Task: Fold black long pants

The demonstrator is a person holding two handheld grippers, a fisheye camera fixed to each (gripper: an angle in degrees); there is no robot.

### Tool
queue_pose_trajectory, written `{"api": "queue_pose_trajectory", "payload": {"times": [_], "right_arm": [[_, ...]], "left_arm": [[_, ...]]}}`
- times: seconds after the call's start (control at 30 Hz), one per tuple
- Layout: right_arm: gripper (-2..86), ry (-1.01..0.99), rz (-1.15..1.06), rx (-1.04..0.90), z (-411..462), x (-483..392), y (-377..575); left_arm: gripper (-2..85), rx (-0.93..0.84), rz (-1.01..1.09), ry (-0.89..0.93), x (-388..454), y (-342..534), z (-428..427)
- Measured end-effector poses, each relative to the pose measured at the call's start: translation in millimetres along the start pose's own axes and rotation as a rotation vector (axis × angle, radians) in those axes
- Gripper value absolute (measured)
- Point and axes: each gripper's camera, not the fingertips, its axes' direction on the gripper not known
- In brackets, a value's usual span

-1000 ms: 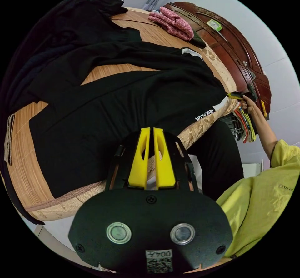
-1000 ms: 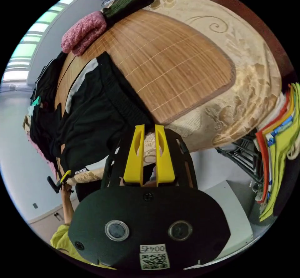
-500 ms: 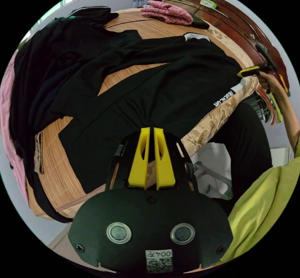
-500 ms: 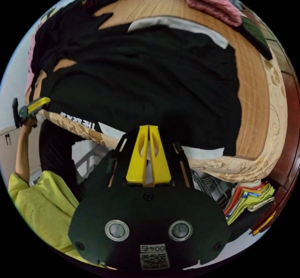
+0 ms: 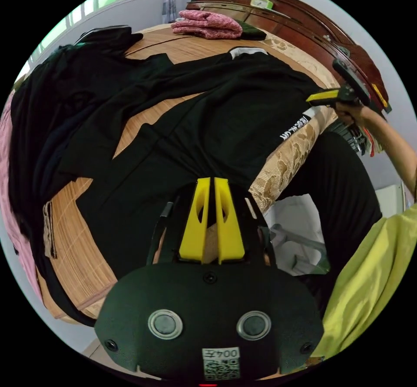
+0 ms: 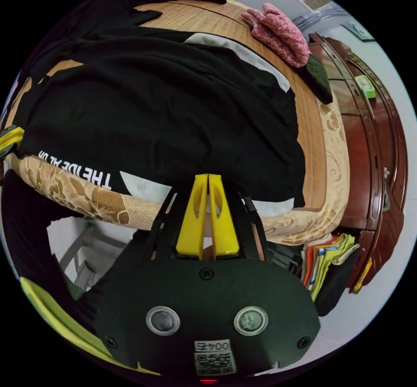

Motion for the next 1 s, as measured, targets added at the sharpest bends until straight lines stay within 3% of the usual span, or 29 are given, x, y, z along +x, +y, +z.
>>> {"api": "queue_pose_trajectory", "payload": {"times": [0.1,0.17,0.27,0.47,0.6,0.73,1.0], "right_arm": [[2.4,-0.179,0.176,0.055,-12.9,17.8,22.4],[5.3,-0.423,0.278,0.189,-25.0,33.5,53.3],[7.3,-0.601,0.288,0.270,-23.1,40.1,86.1],[10.7,-0.609,0.312,0.320,2.7,38.6,133.7],[9.7,-0.694,0.349,0.376,7.8,41.0,153.5],[8.1,-0.727,0.367,0.404,11.8,43.9,171.8],[6.5,-0.804,0.382,0.435,20.0,45.3,198.4]], "left_arm": [[10.7,-0.013,-0.018,0.032,-5.0,-17.9,-28.6],[11.1,0.065,-0.028,-0.056,-10.6,-28.1,-56.1],[9.8,0.130,-0.036,-0.194,-27.0,-54.1,-89.4],[8.9,0.015,0.009,-0.345,-41.8,-126.4,-89.1],[8.0,-0.164,0.030,-0.418,-43.9,-164.0,-65.1],[2.4,-0.176,0.015,-0.422,-45.7,-192.1,-91.5],[0.9,-0.120,-0.031,-0.511,-74.8,-249.4,-182.0]]}}
